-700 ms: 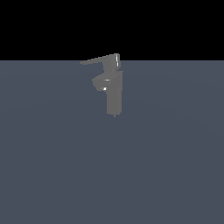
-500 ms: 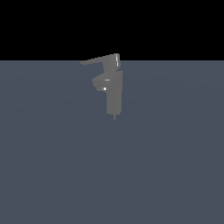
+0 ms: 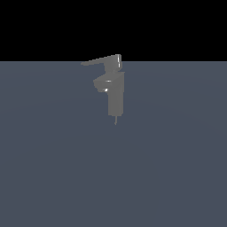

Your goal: Turn on the faucet by rotating a designated handle.

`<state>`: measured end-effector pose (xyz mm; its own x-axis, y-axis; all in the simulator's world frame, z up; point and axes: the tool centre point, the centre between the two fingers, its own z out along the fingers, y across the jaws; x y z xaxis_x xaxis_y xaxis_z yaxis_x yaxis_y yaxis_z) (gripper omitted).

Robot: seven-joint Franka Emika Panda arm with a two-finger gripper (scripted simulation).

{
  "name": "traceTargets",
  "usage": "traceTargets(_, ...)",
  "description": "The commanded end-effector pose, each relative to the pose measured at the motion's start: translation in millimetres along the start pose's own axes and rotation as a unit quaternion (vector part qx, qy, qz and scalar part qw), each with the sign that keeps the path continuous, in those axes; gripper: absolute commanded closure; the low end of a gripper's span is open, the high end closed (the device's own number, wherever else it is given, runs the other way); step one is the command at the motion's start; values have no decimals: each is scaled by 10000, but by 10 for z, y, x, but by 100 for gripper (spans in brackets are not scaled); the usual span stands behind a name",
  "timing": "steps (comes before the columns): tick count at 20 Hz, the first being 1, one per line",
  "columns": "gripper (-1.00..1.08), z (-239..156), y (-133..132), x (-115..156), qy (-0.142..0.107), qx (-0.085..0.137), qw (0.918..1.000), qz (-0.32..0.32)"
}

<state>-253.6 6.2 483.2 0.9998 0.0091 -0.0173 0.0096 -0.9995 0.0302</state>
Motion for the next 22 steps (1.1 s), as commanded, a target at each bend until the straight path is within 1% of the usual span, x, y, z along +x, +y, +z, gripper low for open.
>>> traceTargets(1,108,-1,3,4,-1,3,10000,12)
traceTargets(8,108,-41,-11,119,-25,41,9997,241)
traceTargets(14,108,-102,-35,335,-73,106,9977,666)
traceTargets(18,108,-142,-57,546,-125,159,9941,1070)
traceTargets(22,108,-169,-85,799,-190,211,9876,1545)
